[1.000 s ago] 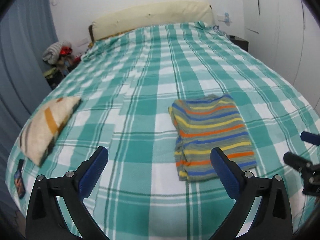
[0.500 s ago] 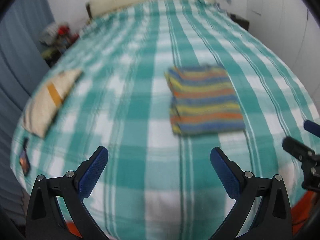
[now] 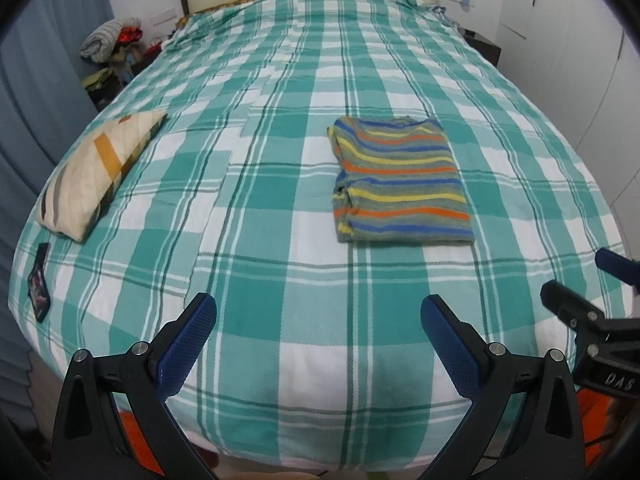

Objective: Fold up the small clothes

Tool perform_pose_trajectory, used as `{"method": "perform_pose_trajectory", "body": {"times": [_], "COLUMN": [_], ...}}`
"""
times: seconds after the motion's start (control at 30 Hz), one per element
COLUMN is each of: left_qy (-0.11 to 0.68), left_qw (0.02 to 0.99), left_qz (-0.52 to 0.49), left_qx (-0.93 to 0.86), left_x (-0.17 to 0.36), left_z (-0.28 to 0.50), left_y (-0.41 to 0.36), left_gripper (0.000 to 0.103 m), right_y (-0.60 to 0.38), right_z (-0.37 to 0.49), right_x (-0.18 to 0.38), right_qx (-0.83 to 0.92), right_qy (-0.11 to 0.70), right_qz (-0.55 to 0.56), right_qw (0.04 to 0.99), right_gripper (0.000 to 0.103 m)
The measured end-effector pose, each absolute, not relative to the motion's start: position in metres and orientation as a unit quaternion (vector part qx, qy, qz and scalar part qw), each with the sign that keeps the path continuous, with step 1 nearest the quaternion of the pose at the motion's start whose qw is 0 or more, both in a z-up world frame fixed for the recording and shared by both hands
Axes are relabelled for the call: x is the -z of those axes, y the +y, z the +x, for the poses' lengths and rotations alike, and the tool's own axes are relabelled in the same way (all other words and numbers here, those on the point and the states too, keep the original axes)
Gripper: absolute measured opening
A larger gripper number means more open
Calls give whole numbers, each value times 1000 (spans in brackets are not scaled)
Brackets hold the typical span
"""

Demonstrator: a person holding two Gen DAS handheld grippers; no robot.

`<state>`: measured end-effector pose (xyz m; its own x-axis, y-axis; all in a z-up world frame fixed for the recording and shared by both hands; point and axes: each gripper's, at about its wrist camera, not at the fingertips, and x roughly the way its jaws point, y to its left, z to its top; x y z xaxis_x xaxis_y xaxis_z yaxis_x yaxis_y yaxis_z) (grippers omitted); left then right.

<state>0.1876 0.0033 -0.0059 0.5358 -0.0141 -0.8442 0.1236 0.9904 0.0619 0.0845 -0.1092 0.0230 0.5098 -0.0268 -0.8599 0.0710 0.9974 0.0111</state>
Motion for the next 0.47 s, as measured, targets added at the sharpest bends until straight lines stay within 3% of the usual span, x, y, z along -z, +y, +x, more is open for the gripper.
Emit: {"method": "perform_pose_trajectory", "body": {"times": [0.47], "left_qy": [462], "left_qw": [883], "left_qz": [40], "left_qx": [65], "left_x": [-3], "left_z": [181], "left_y": [2], "left_gripper": [102], "right_y": [-109], "right_z": [77], "right_x": [-34], "right_qx": [46], "right_qy": [478], "right_qz": [5], "right_qw": [877], "right_gripper": [97]}}
